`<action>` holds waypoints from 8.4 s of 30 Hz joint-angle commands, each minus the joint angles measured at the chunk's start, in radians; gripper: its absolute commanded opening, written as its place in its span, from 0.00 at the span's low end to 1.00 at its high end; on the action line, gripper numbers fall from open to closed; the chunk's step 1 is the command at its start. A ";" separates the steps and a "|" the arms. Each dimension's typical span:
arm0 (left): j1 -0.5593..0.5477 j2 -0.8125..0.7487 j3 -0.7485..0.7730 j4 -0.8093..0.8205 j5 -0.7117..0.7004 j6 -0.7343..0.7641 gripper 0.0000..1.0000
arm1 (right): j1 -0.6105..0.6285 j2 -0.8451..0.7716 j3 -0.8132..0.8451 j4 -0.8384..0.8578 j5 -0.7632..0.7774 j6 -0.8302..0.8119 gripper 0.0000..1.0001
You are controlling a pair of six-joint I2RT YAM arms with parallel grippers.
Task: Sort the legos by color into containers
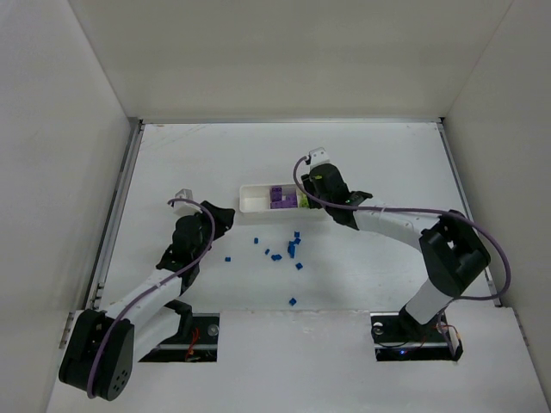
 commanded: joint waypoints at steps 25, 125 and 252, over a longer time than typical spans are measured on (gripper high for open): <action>-0.294 -0.156 0.105 -0.437 -0.498 0.200 0.29 | 0.073 -0.272 -0.269 0.272 0.132 0.150 0.40; -0.559 -0.079 0.133 -0.775 -0.590 -0.082 0.47 | 0.767 -0.203 -0.392 -0.042 0.069 0.441 0.20; -0.558 -0.121 0.047 -0.452 -0.500 0.046 0.38 | 0.383 -0.068 -0.140 -0.024 0.160 0.524 0.15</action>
